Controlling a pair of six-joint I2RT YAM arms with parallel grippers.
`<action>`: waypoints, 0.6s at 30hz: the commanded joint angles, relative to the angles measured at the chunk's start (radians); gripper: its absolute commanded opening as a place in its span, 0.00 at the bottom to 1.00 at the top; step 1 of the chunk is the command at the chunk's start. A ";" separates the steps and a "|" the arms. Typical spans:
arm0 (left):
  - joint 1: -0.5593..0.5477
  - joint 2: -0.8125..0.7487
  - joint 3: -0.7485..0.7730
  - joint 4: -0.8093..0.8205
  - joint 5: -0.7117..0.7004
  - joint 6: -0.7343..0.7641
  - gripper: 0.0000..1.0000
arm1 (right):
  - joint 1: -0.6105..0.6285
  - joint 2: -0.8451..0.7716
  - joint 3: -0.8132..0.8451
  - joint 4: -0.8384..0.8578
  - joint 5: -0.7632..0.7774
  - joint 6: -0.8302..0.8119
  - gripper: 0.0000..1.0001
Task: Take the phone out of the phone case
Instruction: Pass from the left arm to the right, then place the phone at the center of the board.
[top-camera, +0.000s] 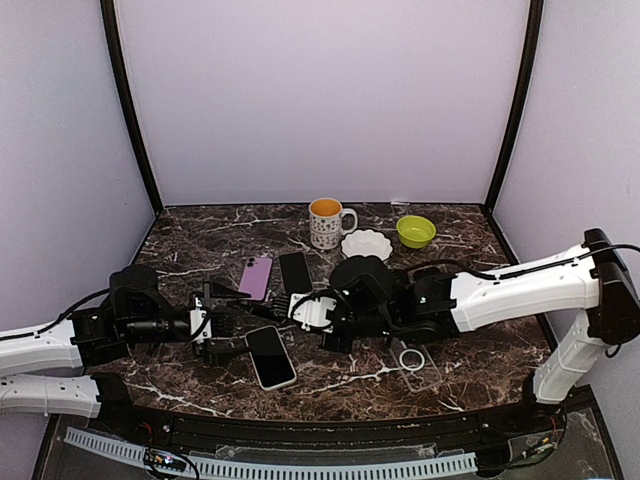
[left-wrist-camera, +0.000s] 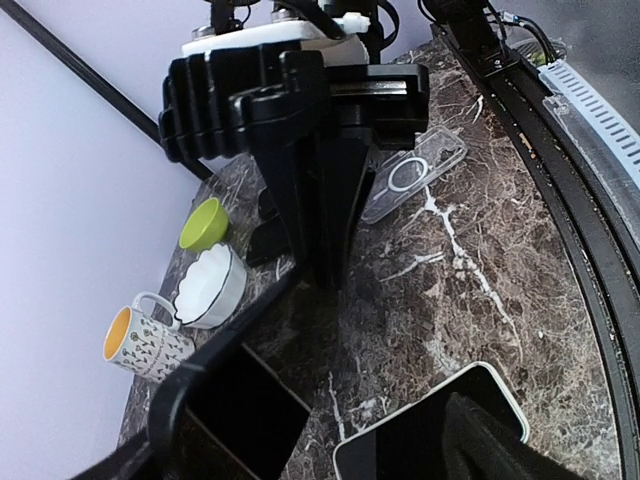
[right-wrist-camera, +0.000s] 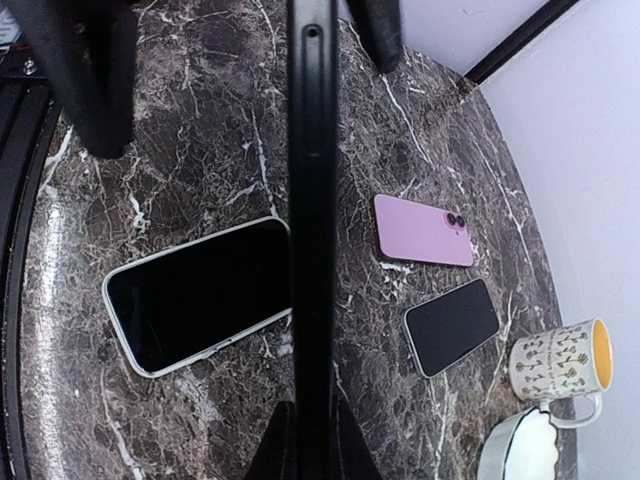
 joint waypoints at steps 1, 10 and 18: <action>0.000 -0.007 0.033 0.016 0.002 0.001 0.98 | -0.045 -0.056 -0.025 0.057 -0.022 0.206 0.00; 0.001 -0.010 0.021 0.067 -0.094 -0.015 0.99 | -0.237 -0.122 -0.062 -0.114 -0.151 0.613 0.00; 0.010 -0.015 -0.003 0.158 -0.187 -0.094 0.99 | -0.423 0.031 0.093 -0.282 -0.419 0.923 0.00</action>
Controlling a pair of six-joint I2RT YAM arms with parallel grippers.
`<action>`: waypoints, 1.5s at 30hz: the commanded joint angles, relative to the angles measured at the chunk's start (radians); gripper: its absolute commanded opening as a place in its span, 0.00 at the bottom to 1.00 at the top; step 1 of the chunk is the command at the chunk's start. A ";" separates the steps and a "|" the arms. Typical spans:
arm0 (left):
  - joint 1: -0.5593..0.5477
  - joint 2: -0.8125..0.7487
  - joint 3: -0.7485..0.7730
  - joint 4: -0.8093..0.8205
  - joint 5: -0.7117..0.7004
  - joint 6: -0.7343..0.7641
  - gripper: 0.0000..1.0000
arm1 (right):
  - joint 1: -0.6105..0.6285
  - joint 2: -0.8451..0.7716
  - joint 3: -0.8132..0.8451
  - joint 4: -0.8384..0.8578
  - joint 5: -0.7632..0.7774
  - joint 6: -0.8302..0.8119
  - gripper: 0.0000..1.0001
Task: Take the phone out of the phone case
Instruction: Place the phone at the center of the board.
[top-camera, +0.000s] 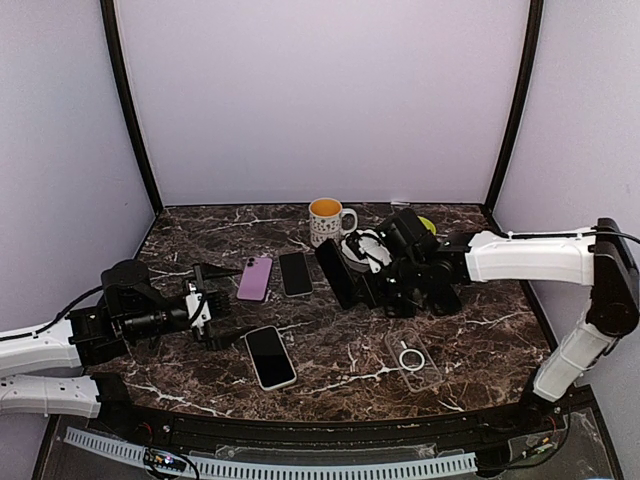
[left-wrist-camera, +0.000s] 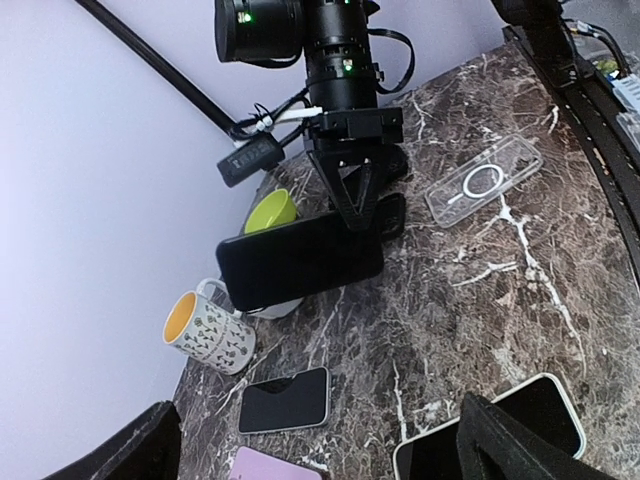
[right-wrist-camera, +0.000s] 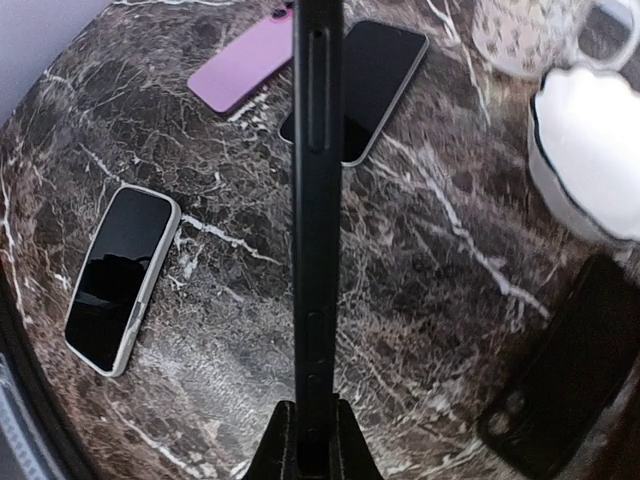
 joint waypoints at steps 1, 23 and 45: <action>0.011 -0.002 -0.009 0.081 -0.072 -0.084 0.99 | -0.086 0.123 0.157 -0.075 -0.239 0.235 0.00; 0.042 0.009 0.038 0.070 -0.139 -0.209 0.97 | -0.177 0.435 0.475 -0.257 -0.386 0.385 0.00; 0.045 0.017 0.043 0.058 -0.126 -0.205 0.95 | -0.190 0.601 0.576 -0.238 -0.630 0.419 0.00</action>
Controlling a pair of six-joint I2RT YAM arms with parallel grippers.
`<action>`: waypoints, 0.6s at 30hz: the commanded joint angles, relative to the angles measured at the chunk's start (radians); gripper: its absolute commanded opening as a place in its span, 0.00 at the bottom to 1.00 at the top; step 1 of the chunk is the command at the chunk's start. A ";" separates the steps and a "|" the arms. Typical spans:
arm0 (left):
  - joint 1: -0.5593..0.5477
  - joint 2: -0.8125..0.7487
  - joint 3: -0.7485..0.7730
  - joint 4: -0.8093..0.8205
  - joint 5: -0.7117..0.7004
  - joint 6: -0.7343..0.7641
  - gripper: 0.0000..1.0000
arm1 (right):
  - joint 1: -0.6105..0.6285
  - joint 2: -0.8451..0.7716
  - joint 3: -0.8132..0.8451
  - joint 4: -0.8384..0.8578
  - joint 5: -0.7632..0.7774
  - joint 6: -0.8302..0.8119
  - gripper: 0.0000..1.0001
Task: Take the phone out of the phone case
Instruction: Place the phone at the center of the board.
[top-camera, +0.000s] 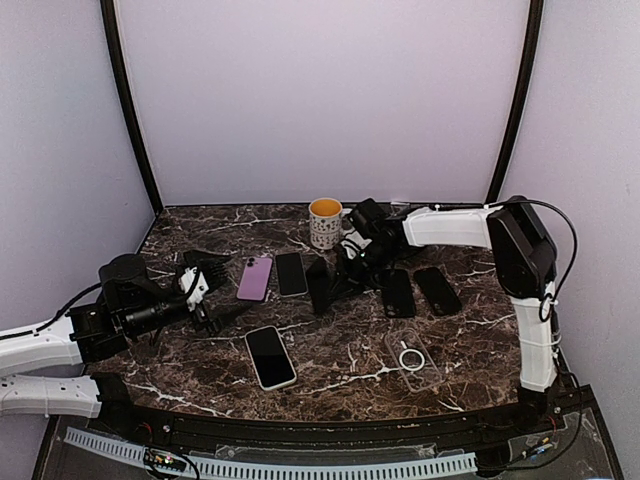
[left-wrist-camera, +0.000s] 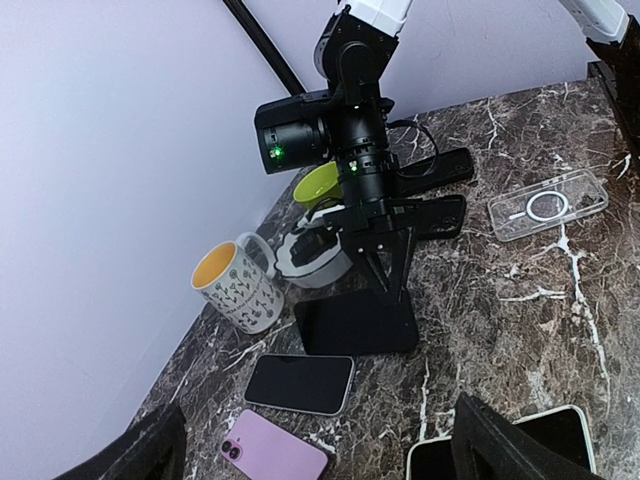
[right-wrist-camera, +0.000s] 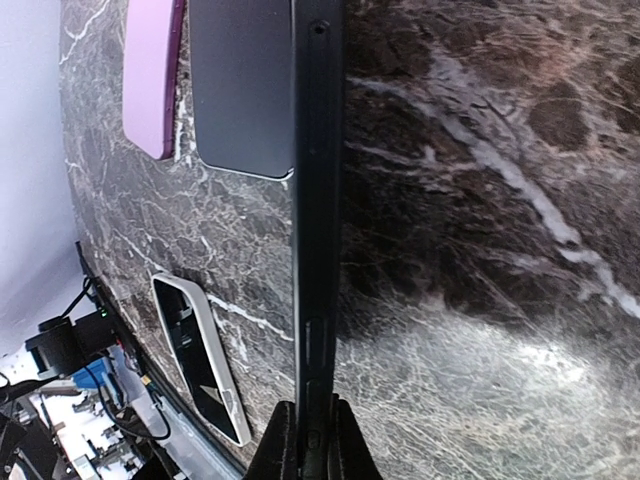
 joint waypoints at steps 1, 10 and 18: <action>0.006 0.001 0.031 0.003 0.007 -0.005 0.95 | 0.011 0.030 0.027 0.080 -0.110 0.030 0.00; 0.005 0.007 0.033 0.002 0.009 -0.006 0.94 | 0.069 0.093 0.089 0.199 -0.085 0.115 0.00; 0.005 0.004 0.032 0.001 0.013 -0.006 0.94 | 0.046 0.095 0.031 0.374 -0.009 0.253 0.00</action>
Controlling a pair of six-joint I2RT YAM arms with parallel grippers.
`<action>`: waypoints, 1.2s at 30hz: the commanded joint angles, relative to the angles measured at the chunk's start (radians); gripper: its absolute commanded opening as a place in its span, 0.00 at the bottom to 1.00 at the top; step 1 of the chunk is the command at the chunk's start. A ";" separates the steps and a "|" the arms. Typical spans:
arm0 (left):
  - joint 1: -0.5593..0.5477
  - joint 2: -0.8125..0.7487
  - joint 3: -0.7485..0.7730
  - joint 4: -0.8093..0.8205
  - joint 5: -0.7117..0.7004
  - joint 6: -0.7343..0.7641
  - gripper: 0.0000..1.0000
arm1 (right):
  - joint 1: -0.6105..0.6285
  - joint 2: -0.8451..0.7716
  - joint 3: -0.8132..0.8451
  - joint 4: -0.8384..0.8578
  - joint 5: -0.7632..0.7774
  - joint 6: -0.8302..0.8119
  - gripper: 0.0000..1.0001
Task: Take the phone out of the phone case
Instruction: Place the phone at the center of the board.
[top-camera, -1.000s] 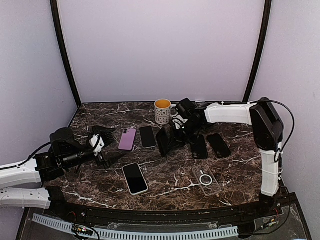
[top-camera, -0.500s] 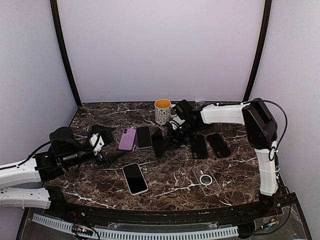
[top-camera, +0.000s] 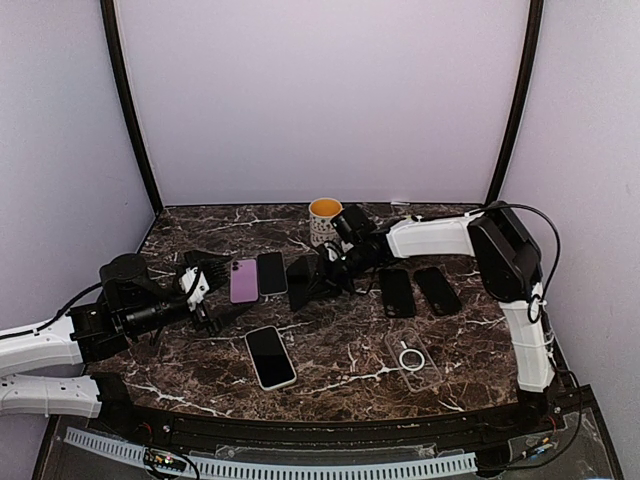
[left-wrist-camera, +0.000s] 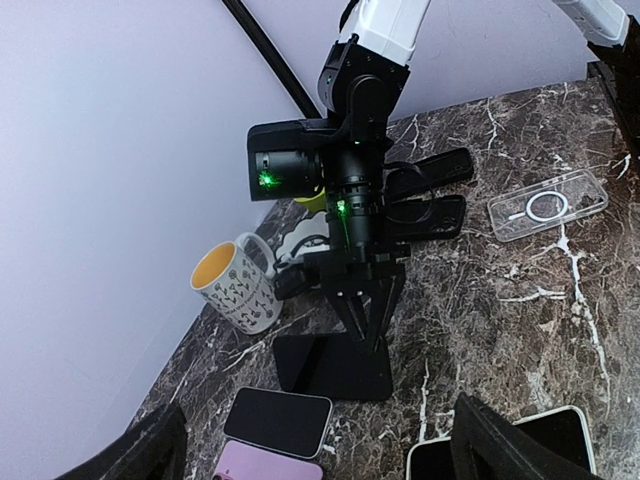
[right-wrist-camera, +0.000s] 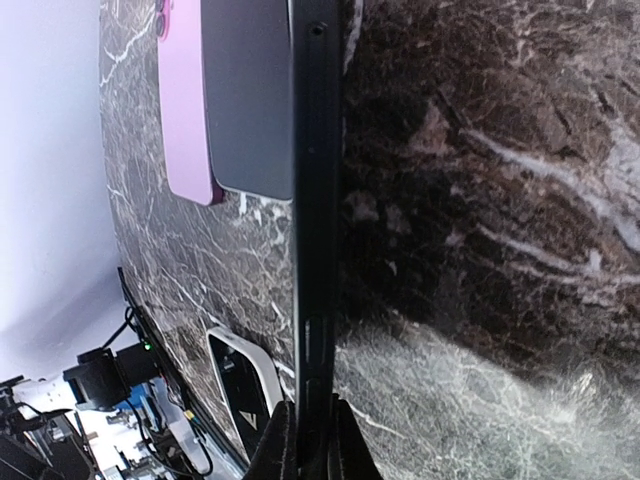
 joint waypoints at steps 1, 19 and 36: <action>0.005 -0.002 0.027 0.002 0.011 -0.006 0.94 | -0.013 0.019 0.006 0.148 0.021 0.069 0.00; 0.007 0.003 0.025 0.006 0.015 -0.002 0.94 | -0.038 0.116 0.210 -0.107 0.068 -0.139 0.36; 0.007 -0.004 0.029 -0.001 -0.005 0.028 0.94 | 0.023 -0.010 0.221 -0.294 0.341 -0.280 0.56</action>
